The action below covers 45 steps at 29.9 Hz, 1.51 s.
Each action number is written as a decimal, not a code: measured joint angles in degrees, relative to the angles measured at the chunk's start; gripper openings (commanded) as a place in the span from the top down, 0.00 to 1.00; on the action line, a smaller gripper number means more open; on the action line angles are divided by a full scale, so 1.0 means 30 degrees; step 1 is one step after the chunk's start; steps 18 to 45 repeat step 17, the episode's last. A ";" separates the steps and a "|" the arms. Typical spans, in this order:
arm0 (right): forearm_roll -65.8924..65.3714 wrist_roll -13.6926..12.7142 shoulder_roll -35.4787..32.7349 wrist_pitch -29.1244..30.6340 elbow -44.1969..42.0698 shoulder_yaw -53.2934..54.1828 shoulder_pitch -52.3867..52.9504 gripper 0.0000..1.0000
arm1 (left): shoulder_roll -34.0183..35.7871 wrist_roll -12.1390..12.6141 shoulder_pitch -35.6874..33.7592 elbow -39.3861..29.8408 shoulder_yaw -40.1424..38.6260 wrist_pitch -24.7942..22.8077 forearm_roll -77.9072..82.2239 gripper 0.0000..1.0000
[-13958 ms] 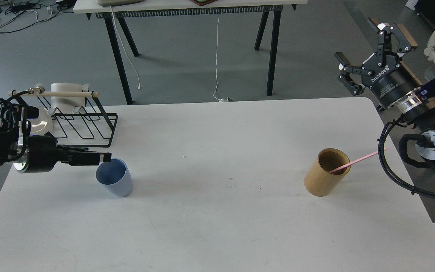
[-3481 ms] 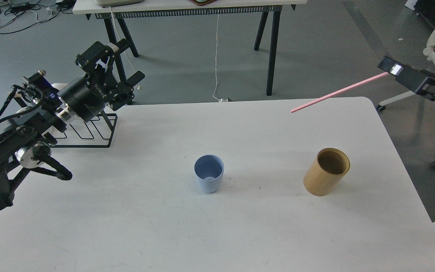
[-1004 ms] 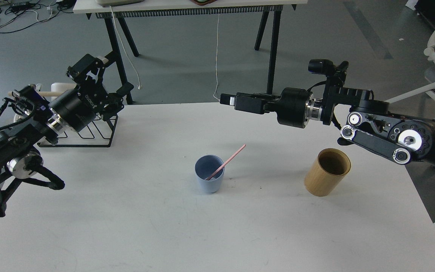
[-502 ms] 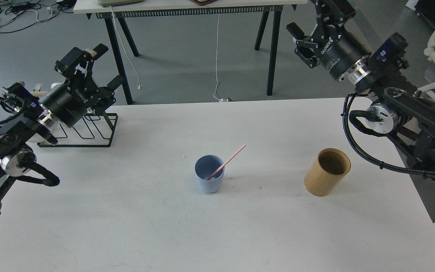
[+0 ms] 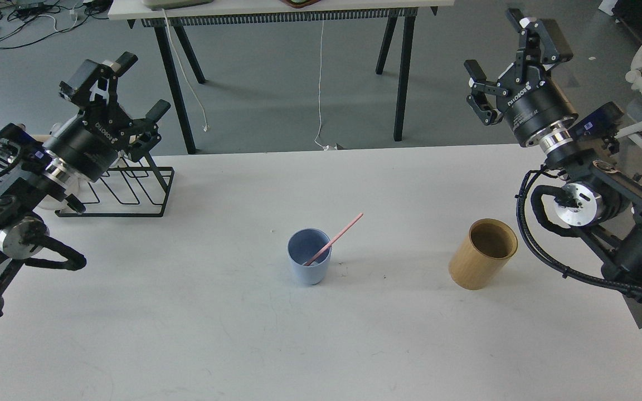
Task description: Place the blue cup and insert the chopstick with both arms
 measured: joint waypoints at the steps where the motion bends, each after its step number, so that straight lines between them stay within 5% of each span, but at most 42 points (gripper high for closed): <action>1: 0.0023 0.0000 0.0087 0.0019 0.0033 -0.0012 -0.0019 0.01 | 0.0002 0.0000 0.0013 -0.0001 -0.0063 -0.0001 -0.0004 0.01; 17: 0.0023 0.0001 0.2009 0.0049 0.0247 -0.0157 -0.0197 0.01 | -0.0110 0.0000 0.0067 -0.0001 -0.0190 -0.0002 0.0023 0.01; 45: 0.0023 0.0001 0.2009 0.0049 0.0247 -0.0157 -0.0197 0.01 | -0.0110 0.0000 0.0067 -0.0001 -0.0190 -0.0002 0.0023 0.01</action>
